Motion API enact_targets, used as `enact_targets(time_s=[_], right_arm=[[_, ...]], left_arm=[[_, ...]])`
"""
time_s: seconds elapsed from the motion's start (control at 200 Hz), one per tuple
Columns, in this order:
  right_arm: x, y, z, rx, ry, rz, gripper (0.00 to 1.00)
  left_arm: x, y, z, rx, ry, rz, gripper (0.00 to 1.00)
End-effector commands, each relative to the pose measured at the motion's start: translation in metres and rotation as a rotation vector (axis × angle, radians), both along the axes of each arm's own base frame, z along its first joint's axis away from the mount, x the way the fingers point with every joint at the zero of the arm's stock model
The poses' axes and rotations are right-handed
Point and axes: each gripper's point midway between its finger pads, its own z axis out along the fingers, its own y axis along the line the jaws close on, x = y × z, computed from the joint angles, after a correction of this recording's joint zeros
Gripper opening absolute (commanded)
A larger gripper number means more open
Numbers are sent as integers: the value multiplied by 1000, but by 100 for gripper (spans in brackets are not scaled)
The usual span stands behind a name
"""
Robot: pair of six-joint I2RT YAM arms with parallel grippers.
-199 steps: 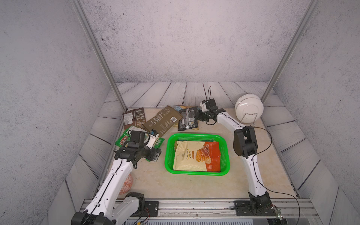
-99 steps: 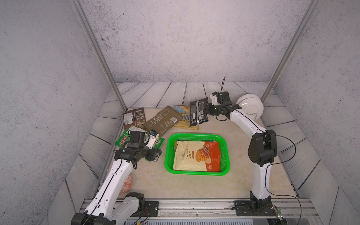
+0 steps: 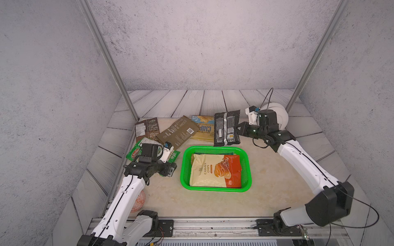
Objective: Put the potato chips into the basket
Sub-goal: Place the potato chip in the basket.
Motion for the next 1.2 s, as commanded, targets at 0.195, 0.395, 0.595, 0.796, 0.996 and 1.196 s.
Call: enact_targets(time_s=[0.195, 0.395, 0.595, 0.796, 0.996, 1.196], right_arm=[[-98, -14, -39, 123, 79, 58, 0], [-134, -28, -81, 197, 145, 2, 0], [-144, -28, -120, 173, 222, 15, 0], [-144, -18, -146, 104, 330, 95, 0], [-130, -32, -161, -12, 336, 22, 0], [-121, -44, -163, -112, 309, -11, 12]], left_arm=[[-4, -1, -3, -16, 8, -11, 86], [-5, -2, -3, -21, 9, -17, 86], [-4, -2, -3, -20, 10, -16, 86], [-4, -2, -3, -18, 11, -16, 86], [-4, -2, -3, -20, 8, -16, 86], [-5, -2, -1, -22, 4, -18, 86]])
